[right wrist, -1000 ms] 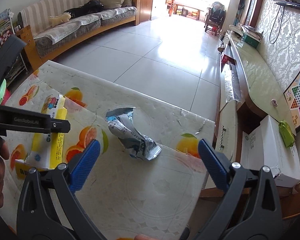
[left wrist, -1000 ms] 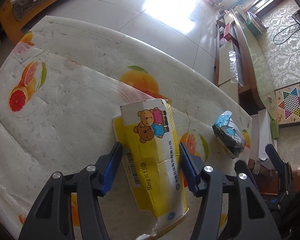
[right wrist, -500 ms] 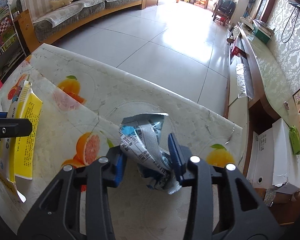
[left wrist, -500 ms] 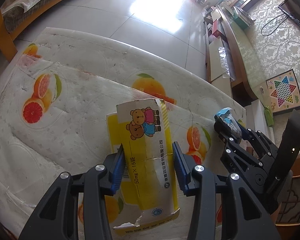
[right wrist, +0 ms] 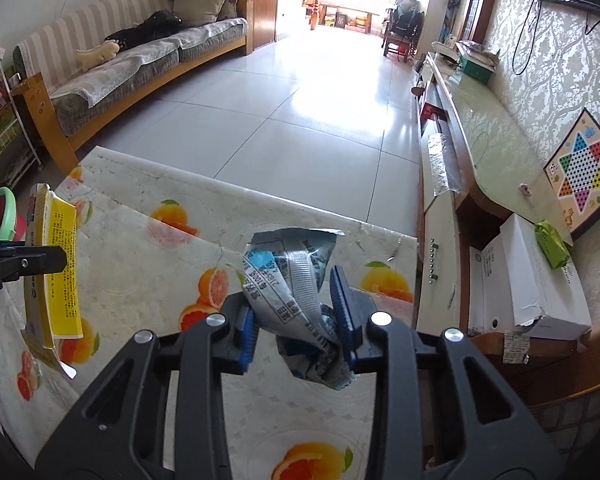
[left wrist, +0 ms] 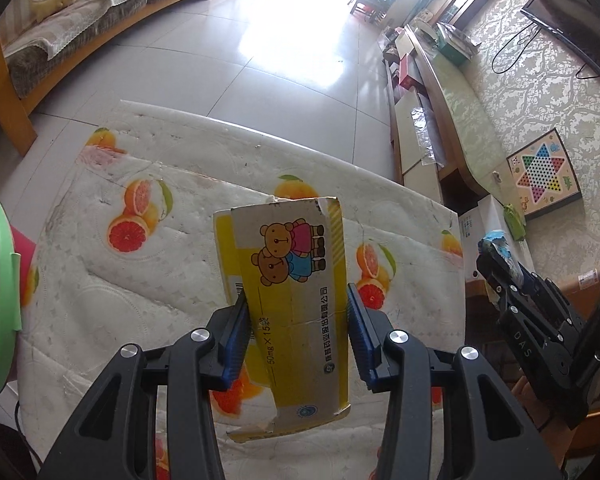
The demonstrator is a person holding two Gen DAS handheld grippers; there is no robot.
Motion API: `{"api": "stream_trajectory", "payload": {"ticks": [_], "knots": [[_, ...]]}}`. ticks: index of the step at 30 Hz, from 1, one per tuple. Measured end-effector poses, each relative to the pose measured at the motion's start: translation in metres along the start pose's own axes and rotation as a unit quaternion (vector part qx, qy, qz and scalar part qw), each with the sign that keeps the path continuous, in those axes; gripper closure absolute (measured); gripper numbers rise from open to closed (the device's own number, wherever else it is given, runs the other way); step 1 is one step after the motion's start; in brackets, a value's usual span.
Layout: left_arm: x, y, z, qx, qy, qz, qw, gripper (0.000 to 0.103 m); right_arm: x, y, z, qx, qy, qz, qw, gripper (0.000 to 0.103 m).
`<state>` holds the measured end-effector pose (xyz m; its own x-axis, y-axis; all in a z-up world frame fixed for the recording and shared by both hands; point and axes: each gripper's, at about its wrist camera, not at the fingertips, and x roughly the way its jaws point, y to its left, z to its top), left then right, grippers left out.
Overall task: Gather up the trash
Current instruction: 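Carry box and packet to the red bucket and open the left tool over it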
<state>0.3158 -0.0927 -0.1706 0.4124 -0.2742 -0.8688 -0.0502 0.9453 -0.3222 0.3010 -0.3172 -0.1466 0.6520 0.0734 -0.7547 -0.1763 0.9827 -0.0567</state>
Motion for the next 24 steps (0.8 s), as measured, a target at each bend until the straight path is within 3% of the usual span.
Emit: {"api": "stream_trajectory", "payload": {"ticks": [12,24], "knots": [[-0.121,0.012,-0.05,0.056,-0.077,-0.002,0.9955,0.061,-0.131,0.053,-0.017,0.011,-0.066,0.004,0.998,0.071],[-0.178,0.071,-0.097,0.08,-0.103,0.011,0.9913,0.061,-0.179,0.123,-0.044,0.006,-0.072,0.024,0.997,0.071]]}}
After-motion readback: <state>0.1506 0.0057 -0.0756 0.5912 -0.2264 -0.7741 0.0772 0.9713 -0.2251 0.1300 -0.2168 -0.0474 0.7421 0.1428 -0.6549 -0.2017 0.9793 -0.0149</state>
